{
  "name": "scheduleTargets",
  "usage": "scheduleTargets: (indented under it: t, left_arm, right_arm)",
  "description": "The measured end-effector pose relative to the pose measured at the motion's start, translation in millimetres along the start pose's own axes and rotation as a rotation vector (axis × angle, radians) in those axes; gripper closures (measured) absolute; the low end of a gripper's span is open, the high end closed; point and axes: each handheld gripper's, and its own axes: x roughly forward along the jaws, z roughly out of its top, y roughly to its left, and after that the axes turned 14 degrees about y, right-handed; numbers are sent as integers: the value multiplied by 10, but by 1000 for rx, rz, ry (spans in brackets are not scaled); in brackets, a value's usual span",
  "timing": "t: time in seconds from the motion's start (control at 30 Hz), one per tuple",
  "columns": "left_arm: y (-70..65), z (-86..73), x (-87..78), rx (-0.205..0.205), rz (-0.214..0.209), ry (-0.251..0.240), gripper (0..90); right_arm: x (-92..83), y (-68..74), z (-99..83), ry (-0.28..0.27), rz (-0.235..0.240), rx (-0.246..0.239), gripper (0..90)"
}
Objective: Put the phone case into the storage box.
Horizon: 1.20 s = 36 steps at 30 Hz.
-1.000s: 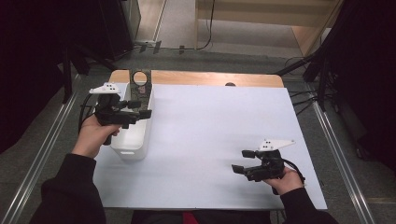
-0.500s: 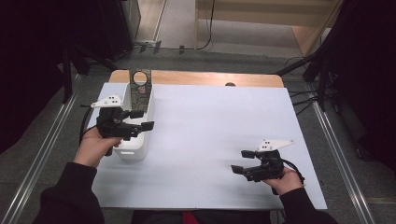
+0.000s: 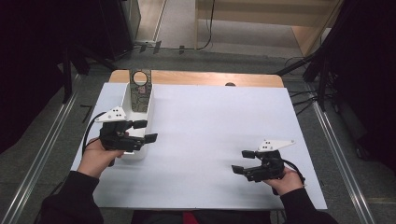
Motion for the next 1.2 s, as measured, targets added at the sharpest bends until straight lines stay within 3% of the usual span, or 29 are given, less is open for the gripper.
scheduleTargets:
  t: [0.67,1.2]
  left_arm:
    - [-255,-229,122,76,-49,17,292]
    - [-338,-381,224,117,-74,79,291]
  right_arm:
    - [2,6,-3,1,-1,-2,214]
    - [-7,9,-5,-4,-1,1,214]
